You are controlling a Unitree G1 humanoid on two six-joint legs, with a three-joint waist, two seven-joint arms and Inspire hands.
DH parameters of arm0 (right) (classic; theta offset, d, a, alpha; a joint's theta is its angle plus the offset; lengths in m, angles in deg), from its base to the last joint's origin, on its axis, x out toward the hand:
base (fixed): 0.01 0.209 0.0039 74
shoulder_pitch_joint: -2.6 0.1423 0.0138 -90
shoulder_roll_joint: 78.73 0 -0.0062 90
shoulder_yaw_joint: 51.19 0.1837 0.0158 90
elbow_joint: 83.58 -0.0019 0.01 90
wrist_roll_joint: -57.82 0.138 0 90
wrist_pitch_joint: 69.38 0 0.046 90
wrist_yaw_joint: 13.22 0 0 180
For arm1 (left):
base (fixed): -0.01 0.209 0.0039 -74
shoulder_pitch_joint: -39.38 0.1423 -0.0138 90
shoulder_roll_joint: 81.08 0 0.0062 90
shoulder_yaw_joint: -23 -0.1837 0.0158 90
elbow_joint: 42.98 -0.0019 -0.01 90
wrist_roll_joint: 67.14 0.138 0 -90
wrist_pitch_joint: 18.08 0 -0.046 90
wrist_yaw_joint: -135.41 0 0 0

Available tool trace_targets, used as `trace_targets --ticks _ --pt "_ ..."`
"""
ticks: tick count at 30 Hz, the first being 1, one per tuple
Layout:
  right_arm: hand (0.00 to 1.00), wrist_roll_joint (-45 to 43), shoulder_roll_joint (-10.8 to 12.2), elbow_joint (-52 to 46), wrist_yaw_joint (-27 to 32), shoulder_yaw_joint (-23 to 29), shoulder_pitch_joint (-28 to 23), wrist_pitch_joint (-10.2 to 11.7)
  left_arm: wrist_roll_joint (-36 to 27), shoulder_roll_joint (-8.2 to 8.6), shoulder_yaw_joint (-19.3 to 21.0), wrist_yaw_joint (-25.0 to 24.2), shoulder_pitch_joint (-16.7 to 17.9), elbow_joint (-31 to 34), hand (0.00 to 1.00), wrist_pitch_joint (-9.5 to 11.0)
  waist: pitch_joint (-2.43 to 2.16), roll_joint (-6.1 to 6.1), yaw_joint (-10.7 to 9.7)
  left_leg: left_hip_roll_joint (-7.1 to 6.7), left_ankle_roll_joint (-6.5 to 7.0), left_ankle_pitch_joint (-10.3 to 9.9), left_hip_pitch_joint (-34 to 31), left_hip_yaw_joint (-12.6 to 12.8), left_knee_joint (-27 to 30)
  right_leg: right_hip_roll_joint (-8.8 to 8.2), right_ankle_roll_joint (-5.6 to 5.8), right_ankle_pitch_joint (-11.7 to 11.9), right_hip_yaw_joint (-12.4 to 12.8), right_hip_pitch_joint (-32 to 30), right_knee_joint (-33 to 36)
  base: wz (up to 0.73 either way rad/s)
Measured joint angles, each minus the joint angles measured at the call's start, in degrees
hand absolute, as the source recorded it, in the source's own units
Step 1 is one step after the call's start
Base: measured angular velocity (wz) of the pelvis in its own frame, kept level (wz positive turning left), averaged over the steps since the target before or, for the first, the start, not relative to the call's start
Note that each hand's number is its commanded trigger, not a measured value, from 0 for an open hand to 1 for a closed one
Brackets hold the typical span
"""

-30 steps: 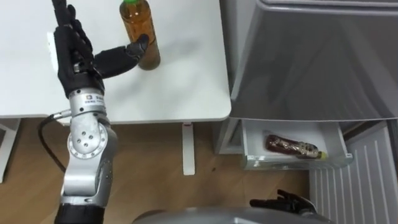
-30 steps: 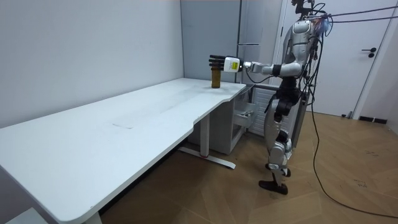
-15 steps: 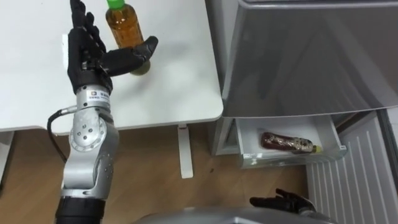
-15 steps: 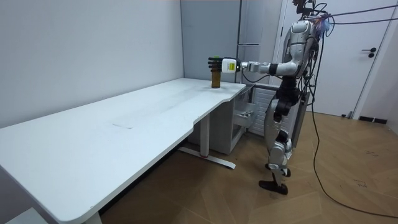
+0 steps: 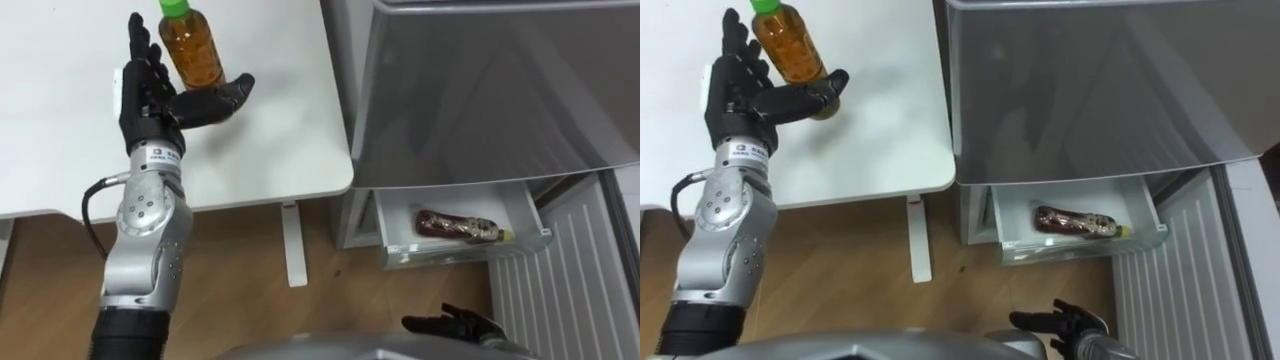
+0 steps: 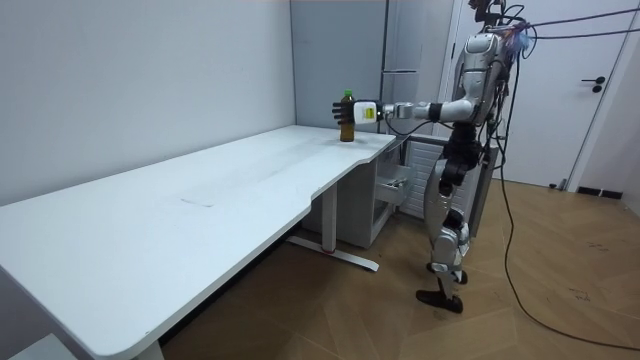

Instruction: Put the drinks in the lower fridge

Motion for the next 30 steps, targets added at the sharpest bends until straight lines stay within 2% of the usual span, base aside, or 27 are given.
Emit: trace_targets --ticks 6,8,10,15,19,30 --pt "0.0 0.0 0.04 -0.06 -0.02 0.08 -0.01 -0.25 -0.04 0.0 1.52 2.21 -4.18 -5.47 0.0 -0.26 0.16 0.29 -0.47 0.16 -0.01 0.0 0.54 0.69 0.03 0.13 -0.14 0.23 0.56 0.07 -0.12 -0.05" --pt "0.0 0.0 0.04 -0.9 0.0 0.5 -0.17 -0.32 -0.05 -0.08 2.63 3.35 -5.55 -6.08 0.0 -0.26 0.29 0.69 -1.12 0.22 -0.02 -0.01 0.54 0.61 -0.08 0.23 -0.14 0.35 0.98 -0.09 -0.06 -0.05" --pt "0.0 -0.01 -0.01 -2.16 0.05 0.84 -0.68 -0.31 -0.07 -0.15 3.13 3.93 -6.43 -6.61 0.0 -0.25 0.22 1.05 -1.23 0.26 -0.02 -0.01 0.6 0.72 -0.25 0.31 -0.16 0.37 1.36 -0.19 0.09 -0.11" --pt "0.0 -0.01 -0.01 -2.34 0.07 1.79 -1.09 0.05 -0.81 -0.15 4.3 4.39 -7.01 -6.87 0.0 -0.15 0.15 1.42 -1.65 0.34 -0.02 -0.01 1.06 1.04 -0.52 0.44 -0.17 0.37 1.85 -0.33 0.59 -0.09" --pt "0.0 -0.16 -0.01 -2.24 0.0 2.35 -1.08 0.22 -4.55 -0.18 5.03 4.74 -8.27 -9.17 0.0 -0.08 0.16 1.38 -1.6 0.3 -0.01 -0.01 1.2 1.01 -0.51 0.37 -0.17 0.37 1.72 -0.5 0.58 0.0" --pt "0.0 -2.37 0.08 -2.13 -0.22 4.11 -0.39 -0.46 -4.77 -0.18 6.87 6.69 -10.67 -12.55 0.0 -0.09 0.15 1.36 -1.87 0.29 -0.01 -0.01 1.39 1.02 -0.52 0.39 -0.17 0.37 1.74 -0.49 0.59 0.0"
